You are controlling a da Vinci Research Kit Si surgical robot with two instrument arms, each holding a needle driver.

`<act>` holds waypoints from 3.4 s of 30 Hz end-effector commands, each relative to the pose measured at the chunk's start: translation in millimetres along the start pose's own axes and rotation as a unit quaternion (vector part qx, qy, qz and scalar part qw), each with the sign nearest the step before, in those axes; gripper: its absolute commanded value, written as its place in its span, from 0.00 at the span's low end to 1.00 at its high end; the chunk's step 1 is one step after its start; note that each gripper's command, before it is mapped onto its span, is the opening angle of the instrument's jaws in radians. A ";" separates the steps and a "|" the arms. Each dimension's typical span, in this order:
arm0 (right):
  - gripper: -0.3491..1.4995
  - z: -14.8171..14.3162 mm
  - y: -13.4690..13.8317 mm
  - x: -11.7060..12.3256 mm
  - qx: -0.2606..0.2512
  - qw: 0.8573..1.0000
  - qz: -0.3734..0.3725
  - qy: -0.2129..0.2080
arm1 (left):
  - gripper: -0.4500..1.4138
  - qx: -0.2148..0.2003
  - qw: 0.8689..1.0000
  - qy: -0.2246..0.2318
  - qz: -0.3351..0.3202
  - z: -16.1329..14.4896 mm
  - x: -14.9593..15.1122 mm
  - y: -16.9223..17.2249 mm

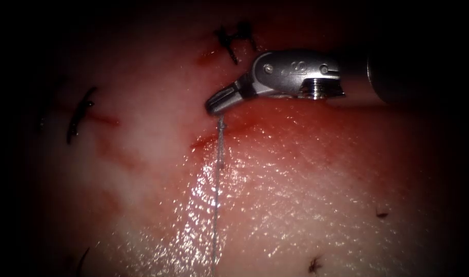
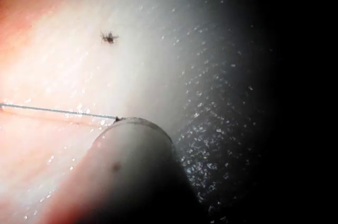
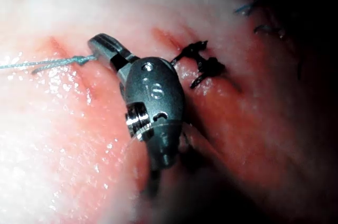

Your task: Wound Closure

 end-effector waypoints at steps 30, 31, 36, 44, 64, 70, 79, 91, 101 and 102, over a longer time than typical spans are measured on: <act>0.00 0.0 0.3 0.8 -0.071 0.996 0.026 0.045 | 0.00 -0.029 0.999 0.012 0.021 1.3 3.0 2.7; 0.00 0.0 0.0 1.0 -0.073 0.996 0.022 0.051 | 0.00 -0.022 0.999 0.014 0.019 0.9 3.2 1.9; 0.67 -1.0 -0.8 3.1 -0.116 0.988 0.024 0.103 | 0.00 0.031 0.999 0.020 0.008 -2.1 4.3 -4.0; 0.74 -5.8 -1.8 5.8 -0.196 0.967 0.012 0.163 | 0.00 0.077 0.997 0.024 0.019 -6.4 4.9 -11.4; 0.00 0.2 -7.2 3.4 -0.173 0.971 -0.042 0.162 | 0.00 0.079 0.995 0.030 0.052 -7.1 4.7 -23.0; 0.00 0.5 -8.8 3.3 -0.142 0.972 -0.052 0.180 | 0.00 0.086 0.995 0.001 0.052 -5.1 2.7 -26.0; 0.00 0.5 -9.1 2.9 -0.150 0.962 -0.039 0.223 | 0.00 0.074 0.995 -0.031 0.063 -0.4 0.4 -27.3; 0.00 1.7 -9.6 2.9 -0.277 0.925 0.041 0.258 | 0.00 0.077 0.996 -0.013 0.051 5.3 0.4 -24.3; 0.00 2.4 -11.6 1.3 -0.379 0.874 0.187 0.242 | 0.00 0.076 0.996 -0.006 0.041 6.0 1.2 -22.1; 0.00 2.5 -11.9 0.8 -0.401 0.856 0.230 0.229 | 0.00 0.075 0.996 -0.004 0.040 6.1 1.4 -21.9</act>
